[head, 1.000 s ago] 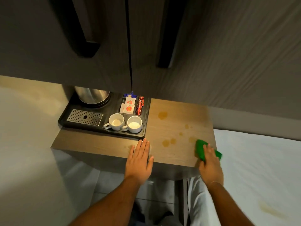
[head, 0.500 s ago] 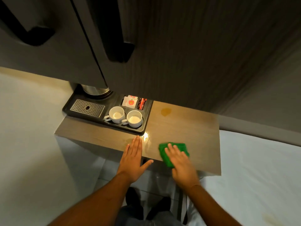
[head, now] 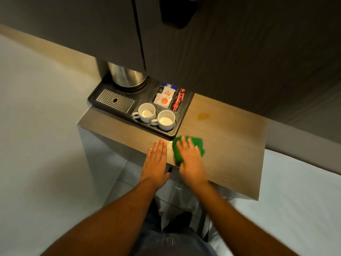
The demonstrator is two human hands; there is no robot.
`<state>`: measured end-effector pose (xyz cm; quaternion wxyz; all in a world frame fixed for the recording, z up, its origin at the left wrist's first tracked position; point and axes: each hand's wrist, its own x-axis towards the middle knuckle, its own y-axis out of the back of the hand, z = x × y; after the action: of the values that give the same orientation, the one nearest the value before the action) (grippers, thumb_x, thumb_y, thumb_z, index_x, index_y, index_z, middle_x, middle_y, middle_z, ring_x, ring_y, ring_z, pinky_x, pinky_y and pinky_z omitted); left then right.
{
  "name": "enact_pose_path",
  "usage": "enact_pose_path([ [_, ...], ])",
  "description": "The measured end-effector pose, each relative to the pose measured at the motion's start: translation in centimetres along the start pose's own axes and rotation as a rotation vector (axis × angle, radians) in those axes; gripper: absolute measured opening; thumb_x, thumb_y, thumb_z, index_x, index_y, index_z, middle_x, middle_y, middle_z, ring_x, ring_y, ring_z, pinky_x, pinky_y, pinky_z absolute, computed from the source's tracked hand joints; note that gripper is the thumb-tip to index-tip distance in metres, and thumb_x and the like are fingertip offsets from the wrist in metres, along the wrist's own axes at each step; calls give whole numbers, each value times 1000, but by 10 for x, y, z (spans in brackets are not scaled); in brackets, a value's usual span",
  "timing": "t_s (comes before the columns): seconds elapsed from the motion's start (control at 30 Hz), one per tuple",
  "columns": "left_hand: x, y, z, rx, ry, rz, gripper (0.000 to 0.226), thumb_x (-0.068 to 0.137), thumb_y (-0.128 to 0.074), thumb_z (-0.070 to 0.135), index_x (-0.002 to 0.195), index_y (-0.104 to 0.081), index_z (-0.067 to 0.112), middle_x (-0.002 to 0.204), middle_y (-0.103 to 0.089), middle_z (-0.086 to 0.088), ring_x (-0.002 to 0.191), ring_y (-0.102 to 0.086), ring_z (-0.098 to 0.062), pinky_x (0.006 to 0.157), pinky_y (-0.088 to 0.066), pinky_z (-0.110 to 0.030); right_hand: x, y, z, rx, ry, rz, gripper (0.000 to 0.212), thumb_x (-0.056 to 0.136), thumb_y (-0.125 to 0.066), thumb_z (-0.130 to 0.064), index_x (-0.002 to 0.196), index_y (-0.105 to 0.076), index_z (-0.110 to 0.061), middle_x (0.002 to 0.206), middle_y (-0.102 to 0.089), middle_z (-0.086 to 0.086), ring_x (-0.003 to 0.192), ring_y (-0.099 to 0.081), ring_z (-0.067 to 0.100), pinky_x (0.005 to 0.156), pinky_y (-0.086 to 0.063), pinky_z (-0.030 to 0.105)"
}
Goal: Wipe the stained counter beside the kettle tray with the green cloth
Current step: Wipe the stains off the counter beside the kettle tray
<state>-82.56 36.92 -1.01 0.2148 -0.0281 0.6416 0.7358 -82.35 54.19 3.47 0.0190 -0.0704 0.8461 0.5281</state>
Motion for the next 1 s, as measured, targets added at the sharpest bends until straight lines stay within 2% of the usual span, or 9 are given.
enact_pose_path([
  [0.13, 0, -2, 1, -14, 16, 7, 136, 97, -72, 49, 157, 45, 13, 177, 35, -12, 166, 28, -30, 137, 8, -47, -45, -20, -2, -1, 51, -46, 84, 90, -59, -11, 166, -26, -28, 177, -11, -6, 164, -3, 18, 132, -11, 46],
  [0.27, -2, -1, 4, 29, 12, 2, 139, 95, -75, 51, 160, 40, 8, 178, 33, -15, 167, 26, -32, 136, 10, -47, 19, 7, 0, -64, -38, 29, 86, 89, -67, -6, 164, -29, -23, 176, -15, 1, 163, -11, 25, 132, -14, 50],
  [0.37, -2, -2, 4, 93, -65, 20, 135, 96, -73, 49, 164, 35, 7, 178, 33, -16, 166, 27, -34, 136, 12, -48, 94, 44, 21, -91, -124, 95, 78, 94, -63, -7, 163, -30, -22, 174, -20, 5, 162, -17, 30, 132, -16, 48],
  [0.5, -4, -4, 5, 127, -101, 41, 131, 98, -71, 47, 165, 33, 6, 177, 35, -16, 165, 30, -33, 134, 15, -47, 154, 90, 78, -28, -406, 173, 55, 99, -49, -9, 153, -50, -16, 163, -42, 16, 150, -38, 40, 123, -30, 47],
  [0.6, -4, -3, 8, 134, -86, 43, 130, 98, -71, 48, 165, 32, 5, 178, 33, -18, 166, 27, -35, 137, 10, -49, 168, 97, 94, 24, -585, 261, 55, 103, -48, -13, 157, -45, -16, 169, -34, 13, 157, -28, 34, 126, -21, 38],
  [0.67, -4, -3, 10, 147, -71, 47, 130, 99, -70, 49, 165, 32, 4, 178, 32, -19, 166, 27, -36, 138, 9, -51, 165, 86, 72, 1, -486, 245, 62, 100, -50, -7, 160, -42, -19, 171, -31, 10, 159, -23, 33, 129, -14, 38],
  [0.83, -7, 1, 13, 135, -58, 58, 124, 100, -70, 41, 167, 29, 6, 179, 30, -18, 167, 25, -35, 138, 8, -50, 76, 22, 19, -70, -36, 76, 81, 93, -60, -4, 164, -30, -29, 175, -17, -3, 163, -10, 24, 133, -11, 49],
  [0.9, -7, 3, 13, 131, -57, 66, 125, 98, -72, 40, 168, 26, 6, 180, 26, -19, 168, 21, -35, 139, 5, -51, 34, 13, 34, -81, 4, 29, 86, 91, -62, -4, 165, -26, -31, 176, -15, -5, 164, -8, 21, 132, -9, 48],
  [1.0, -7, 2, 15, 123, -56, 84, 125, 96, -74, 37, 170, 22, 4, 181, 22, -20, 169, 18, -36, 139, -1, -52, 0, 24, 77, -80, -51, 28, 86, 92, -58, -3, 164, -23, -35, 175, -13, -8, 164, -7, 18, 131, -8, 47],
])
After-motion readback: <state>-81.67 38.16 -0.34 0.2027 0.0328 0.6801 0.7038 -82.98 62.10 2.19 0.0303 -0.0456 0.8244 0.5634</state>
